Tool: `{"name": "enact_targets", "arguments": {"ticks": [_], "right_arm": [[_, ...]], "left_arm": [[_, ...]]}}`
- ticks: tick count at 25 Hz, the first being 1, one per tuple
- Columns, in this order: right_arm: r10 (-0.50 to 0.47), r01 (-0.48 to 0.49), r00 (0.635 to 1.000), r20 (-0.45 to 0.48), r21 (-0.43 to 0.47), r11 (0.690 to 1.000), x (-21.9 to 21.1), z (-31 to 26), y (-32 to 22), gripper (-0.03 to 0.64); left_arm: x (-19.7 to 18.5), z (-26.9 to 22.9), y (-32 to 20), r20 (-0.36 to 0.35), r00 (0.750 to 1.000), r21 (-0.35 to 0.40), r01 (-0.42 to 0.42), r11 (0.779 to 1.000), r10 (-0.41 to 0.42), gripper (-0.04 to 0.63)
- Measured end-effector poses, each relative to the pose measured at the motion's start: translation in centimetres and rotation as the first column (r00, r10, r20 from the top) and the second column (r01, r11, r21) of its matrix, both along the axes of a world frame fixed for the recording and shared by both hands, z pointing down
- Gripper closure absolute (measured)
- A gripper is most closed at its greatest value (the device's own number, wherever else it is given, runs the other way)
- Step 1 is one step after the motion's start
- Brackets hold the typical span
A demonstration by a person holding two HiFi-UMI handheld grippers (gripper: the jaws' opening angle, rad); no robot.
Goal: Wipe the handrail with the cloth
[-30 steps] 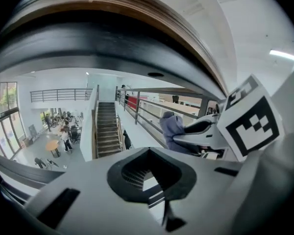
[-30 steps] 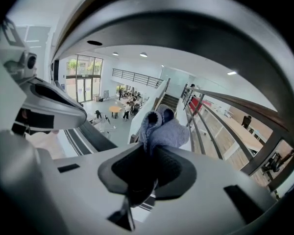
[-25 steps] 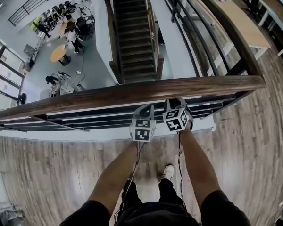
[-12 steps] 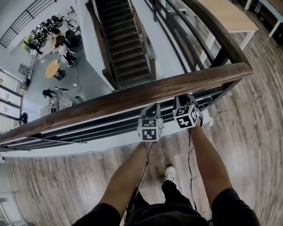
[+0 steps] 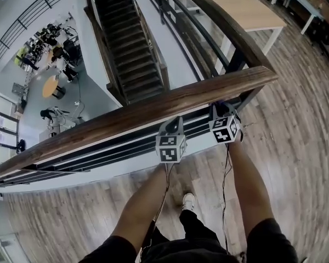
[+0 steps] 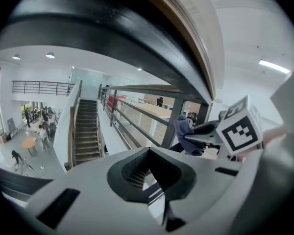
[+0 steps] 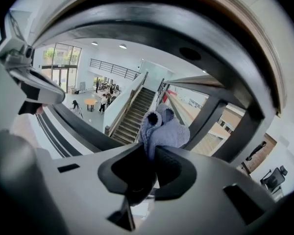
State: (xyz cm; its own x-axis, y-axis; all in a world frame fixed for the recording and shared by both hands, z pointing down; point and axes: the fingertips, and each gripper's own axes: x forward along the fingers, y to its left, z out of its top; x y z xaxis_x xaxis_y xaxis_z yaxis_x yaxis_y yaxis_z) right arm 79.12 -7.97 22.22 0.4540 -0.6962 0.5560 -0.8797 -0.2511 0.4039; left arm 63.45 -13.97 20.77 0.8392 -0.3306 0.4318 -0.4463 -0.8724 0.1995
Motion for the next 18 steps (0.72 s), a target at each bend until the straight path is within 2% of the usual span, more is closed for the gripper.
{"name": "enact_targets", "arguments": {"ticks": [6,15,17,18], "right_arm": [[0.042,-0.043,0.999,-0.021,-0.009,0.999,5.0,-0.6,1.9,0.549],[0.078,-0.079,0.996,-0.033,-0.036,0.996,8.2,0.1,3.9,0.549],[0.098,-0.098,0.995,0.014,0.018,0.995,8.0,-0.4,4.2,0.549],[0.108,-0.112,0.993,0.050,0.082,0.990,7.5,-1.1,4.1,0.549]], "left_arm": [[1.8,0.6,1.6,0.029,0.998,0.008,-0.048,0.999,0.048,0.592],[1.4,1.4,3.4,0.032,0.998,0.029,-0.063,0.998,0.062,0.592],[0.7,1.4,3.5,0.021,0.997,0.046,-0.070,0.996,0.070,0.592],[0.2,1.3,3.3,0.014,0.996,0.068,-0.084,0.994,0.083,0.592]]}}
